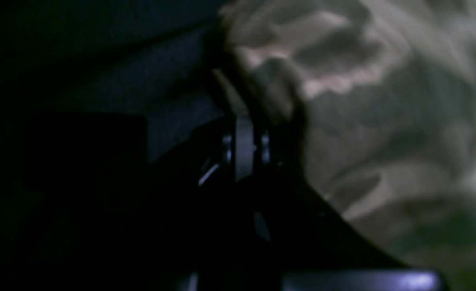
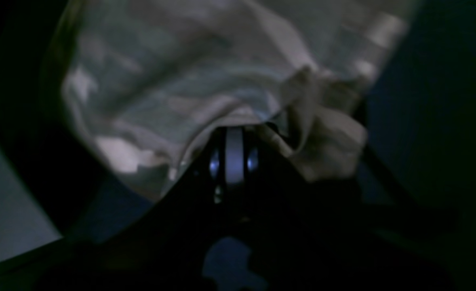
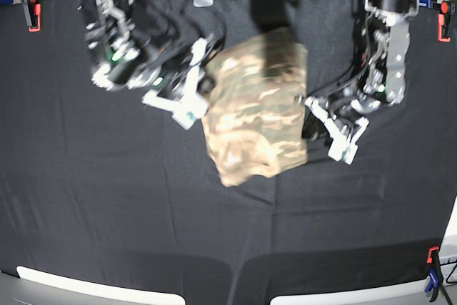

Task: Layout the t-shirt on the table in an organized manner, then fold the t-shirt properly
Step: 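Set the folded shirt down and withdraw both grippers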

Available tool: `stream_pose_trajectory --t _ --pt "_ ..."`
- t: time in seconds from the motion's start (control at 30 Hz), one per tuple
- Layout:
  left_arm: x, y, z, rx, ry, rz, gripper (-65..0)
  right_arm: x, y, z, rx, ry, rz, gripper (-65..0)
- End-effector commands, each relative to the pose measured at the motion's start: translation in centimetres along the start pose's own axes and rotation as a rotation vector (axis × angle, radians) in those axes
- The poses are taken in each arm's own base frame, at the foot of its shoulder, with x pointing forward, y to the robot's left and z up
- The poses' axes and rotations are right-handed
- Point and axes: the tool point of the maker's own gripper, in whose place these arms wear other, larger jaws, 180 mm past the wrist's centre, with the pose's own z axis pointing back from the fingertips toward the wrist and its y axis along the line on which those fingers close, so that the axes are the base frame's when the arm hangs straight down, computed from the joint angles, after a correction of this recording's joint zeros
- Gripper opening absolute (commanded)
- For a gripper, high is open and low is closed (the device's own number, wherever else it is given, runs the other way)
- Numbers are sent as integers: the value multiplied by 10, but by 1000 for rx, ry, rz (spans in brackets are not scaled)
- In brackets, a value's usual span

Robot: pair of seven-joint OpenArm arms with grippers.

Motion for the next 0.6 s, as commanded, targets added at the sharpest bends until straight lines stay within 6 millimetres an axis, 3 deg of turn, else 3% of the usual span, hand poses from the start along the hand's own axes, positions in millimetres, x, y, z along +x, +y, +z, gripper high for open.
stream_pose_trajectory --t 0.0,0.13,0.3,0.43,0.57 --pt "7 1 -4 13 4 -10 -650 7 3 2 8 -33 -1 -650" --pt "15 -7 -9 -8 -13 14 -650 -4 8 4 6 -44 -48 -650" --pt "25 -8 3 -31 -19 40 -650 -8 -27 37 -145 -108 -118 -650" --pt "30 1 36 54 -76 42 -650 -18 -53 81 -295 -143 -162 -650" --pt "19 -12 81 89 -110 -3 -650 -36 -59 121 -389 -165 -233 -650"
